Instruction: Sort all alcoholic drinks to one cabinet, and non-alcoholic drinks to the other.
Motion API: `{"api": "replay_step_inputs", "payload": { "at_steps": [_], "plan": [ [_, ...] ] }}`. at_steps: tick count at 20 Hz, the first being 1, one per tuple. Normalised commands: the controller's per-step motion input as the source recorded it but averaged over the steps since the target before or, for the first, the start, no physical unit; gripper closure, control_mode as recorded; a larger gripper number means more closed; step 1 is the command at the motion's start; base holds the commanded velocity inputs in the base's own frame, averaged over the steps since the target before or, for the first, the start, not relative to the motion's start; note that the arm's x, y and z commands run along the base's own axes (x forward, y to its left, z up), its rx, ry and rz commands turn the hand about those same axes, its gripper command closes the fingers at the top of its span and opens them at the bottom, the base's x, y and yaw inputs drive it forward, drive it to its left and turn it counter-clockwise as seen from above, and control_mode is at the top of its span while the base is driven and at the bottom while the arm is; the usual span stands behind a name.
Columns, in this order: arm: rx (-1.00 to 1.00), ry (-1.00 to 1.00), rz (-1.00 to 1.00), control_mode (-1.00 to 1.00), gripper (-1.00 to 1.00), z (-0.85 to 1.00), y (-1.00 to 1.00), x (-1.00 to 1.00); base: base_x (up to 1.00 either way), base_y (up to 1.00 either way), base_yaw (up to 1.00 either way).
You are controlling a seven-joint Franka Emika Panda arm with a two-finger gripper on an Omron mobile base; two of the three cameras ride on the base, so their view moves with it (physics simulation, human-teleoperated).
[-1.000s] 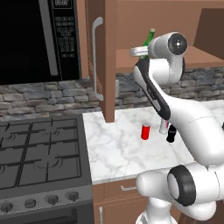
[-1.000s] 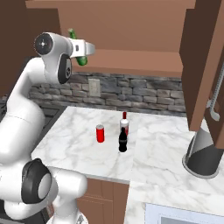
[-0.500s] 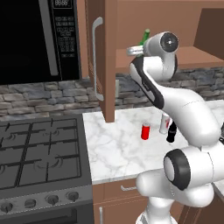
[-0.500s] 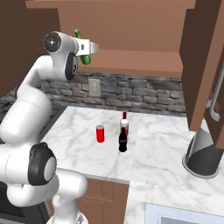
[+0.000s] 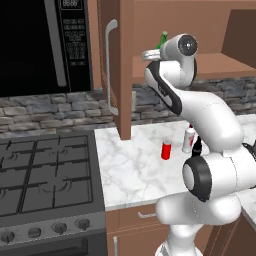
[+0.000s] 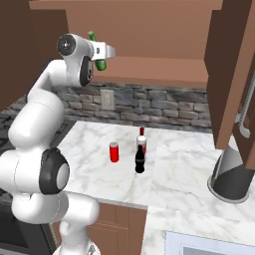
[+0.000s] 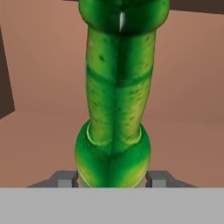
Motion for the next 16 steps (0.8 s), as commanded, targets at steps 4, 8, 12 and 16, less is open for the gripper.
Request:
{"api": "replay_step_inputs", "payload": {
  "at_steps": [4, 8, 12, 16],
  "plan": [
    [0.0, 0.0, 0.0, -1.0, 1.0, -0.14, 0.0, 0.41, 0.0, 0.0, 0.0],
    [0.0, 0.0, 0.0, -1.0, 1.0, -0.27, 0.0, 0.38, 0.0, 0.0, 0.0],
    [0.0, 0.0, 0.0, -1.0, -1.0, -0.09, 0.0, 0.25, 0.0, 0.0, 0.0],
    [0.0, 0.0, 0.0, -1.0, -1.0, 0.0, 0.0, 0.02, 0.0, 0.0, 0.0]
  ]
}}
